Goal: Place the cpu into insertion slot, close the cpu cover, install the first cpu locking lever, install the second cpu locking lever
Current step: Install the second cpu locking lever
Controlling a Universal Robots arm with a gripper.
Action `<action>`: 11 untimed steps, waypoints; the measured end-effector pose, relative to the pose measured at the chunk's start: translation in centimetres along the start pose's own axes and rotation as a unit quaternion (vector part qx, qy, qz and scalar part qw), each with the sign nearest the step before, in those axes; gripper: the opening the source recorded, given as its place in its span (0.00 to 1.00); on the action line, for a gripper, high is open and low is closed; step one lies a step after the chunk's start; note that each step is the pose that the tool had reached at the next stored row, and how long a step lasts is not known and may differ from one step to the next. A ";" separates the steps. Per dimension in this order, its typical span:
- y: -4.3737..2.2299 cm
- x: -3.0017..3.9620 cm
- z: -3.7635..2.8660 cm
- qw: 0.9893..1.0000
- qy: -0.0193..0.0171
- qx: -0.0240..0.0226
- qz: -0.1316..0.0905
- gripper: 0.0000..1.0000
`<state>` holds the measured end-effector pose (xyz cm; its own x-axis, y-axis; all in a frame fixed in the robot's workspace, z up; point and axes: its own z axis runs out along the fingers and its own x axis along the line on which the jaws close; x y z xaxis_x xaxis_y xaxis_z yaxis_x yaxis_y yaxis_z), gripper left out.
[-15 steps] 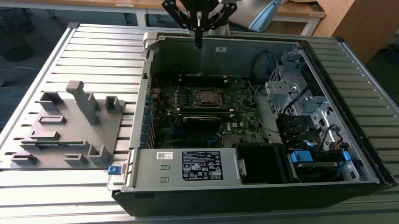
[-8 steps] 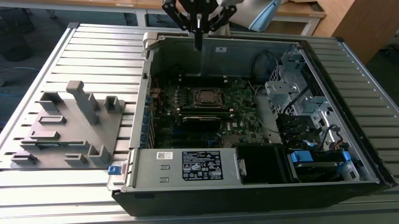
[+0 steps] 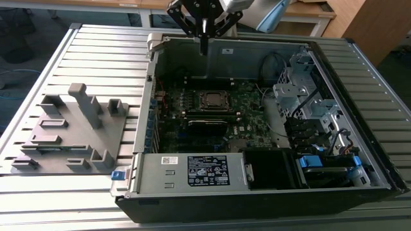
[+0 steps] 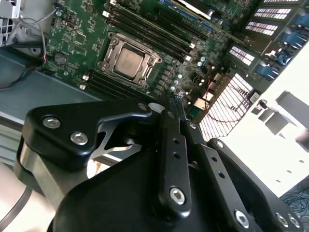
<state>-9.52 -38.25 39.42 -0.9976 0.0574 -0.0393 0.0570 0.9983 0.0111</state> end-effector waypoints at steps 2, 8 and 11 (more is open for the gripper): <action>0.00 0.01 0.27 1.000 0.000 0.000 0.000 0.10; -0.01 0.04 1.02 1.000 0.000 0.000 0.000 0.10; -0.02 0.05 1.38 1.000 0.000 0.000 0.000 0.10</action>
<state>-9.52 -38.25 38.04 -0.9976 0.0574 -0.0393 0.0571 0.9983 0.0111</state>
